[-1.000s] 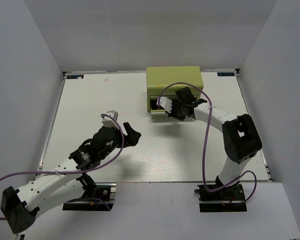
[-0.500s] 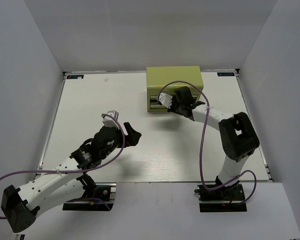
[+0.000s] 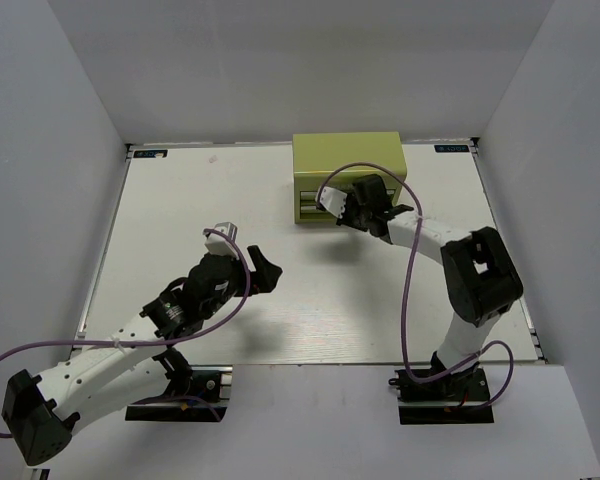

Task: Sort the stationery into containers
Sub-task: Close the drawer at the center of the board, then reset both arms

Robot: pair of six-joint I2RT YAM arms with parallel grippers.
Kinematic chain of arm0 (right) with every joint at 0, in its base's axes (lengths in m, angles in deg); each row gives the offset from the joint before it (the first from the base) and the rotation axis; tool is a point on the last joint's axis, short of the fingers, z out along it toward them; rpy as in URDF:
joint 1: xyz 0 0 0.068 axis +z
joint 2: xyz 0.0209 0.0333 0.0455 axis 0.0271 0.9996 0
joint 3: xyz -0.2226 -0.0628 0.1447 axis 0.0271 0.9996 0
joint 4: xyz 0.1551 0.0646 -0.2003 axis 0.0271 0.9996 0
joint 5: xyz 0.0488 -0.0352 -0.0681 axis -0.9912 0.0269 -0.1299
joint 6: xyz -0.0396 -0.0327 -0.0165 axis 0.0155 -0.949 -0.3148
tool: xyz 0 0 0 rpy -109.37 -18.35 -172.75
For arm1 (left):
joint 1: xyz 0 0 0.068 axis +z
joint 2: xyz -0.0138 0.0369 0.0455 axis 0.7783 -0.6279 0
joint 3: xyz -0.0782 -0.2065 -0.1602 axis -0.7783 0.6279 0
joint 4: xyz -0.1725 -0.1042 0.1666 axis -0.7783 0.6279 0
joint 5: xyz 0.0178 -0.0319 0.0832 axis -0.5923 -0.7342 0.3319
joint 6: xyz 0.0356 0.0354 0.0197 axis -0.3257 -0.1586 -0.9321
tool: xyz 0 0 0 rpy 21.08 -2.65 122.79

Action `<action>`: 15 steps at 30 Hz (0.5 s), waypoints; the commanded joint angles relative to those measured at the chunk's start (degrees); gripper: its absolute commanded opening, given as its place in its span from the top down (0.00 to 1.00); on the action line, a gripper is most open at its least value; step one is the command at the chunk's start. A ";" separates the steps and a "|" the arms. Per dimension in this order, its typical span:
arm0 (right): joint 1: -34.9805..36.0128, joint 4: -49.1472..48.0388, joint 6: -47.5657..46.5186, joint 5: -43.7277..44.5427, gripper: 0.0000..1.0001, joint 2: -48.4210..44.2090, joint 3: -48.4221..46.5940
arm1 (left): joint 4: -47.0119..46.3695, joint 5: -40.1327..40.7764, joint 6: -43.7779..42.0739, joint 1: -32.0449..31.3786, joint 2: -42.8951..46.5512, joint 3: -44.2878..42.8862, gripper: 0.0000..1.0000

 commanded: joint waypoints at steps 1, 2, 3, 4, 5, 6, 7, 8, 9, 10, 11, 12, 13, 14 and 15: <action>-0.30 5.76 1.17 -16.40 0.97 -9.01 0.81 | -0.09 0.97 0.23 0.05 0.68 0.61 0.00; -0.39 8.73 1.34 -19.09 0.89 -14.08 1.69 | -0.09 0.97 0.23 0.05 0.68 0.61 0.00; -0.48 8.50 1.95 -22.60 0.84 -15.78 3.00 | -0.09 0.97 -0.29 0.05 0.68 0.61 0.00; -0.56 8.15 2.92 -24.11 0.78 -17.28 3.88 | -0.09 0.97 -0.30 0.05 0.68 0.61 0.00; -0.83 6.84 7.88 -24.82 0.59 -20.86 5.54 | -0.70 0.97 -0.30 0.05 0.68 1.13 0.00; -0.83 6.30 9.76 -24.92 0.48 -21.85 5.82 | -1.66 0.19 -0.91 0.05 0.68 1.14 0.00; -1.00 6.12 12.13 -24.74 0.36 -22.47 5.65 | -1.67 0.18 -0.91 0.05 0.68 1.14 0.00; -1.18 6.12 22.16 -22.74 0.24 -23.61 4.43 | -2.28 -0.34 -1.61 0.05 0.15 1.14 0.00; -1.53 7.17 24.61 -21.94 0.22 -23.79 3.55 | -2.28 -1.04 -1.62 0.05 0.15 1.14 0.00; -1.88 8.05 28.20 -21.49 0.20 -23.80 2.58 | -2.28 -1.05 -2.49 0.05 -0.90 1.14 0.00; -2.58 10.40 29.63 -20.79 0.19 -23.88 0.83 | -2.28 -1.66 -3.63 0.05 -2.30 0.27 0.00; -3.54 11.56 32.69 -20.53 0.16 -24.67 0.90 | -2.28 -2.53 -4.33 0.05 -3.10 -0.87 0.00; -3.81 11.05 35.77 -20.35 0.13 -26.50 1.08 | -2.28 -2.54 -5.30 0.05 -3.89 -1.67 0.00; -4.51 10.52 36.75 -16.69 0.10 -27.39 2.12 | -1.76 -3.41 -6.96 0.05 -4.85 -3.07 0.00; -4.69 9.99 37.72 -15.09 0.10 -30.01 2.31 | -1.76 -4.20 -7.85 0.05 -6.51 -3.86 0.00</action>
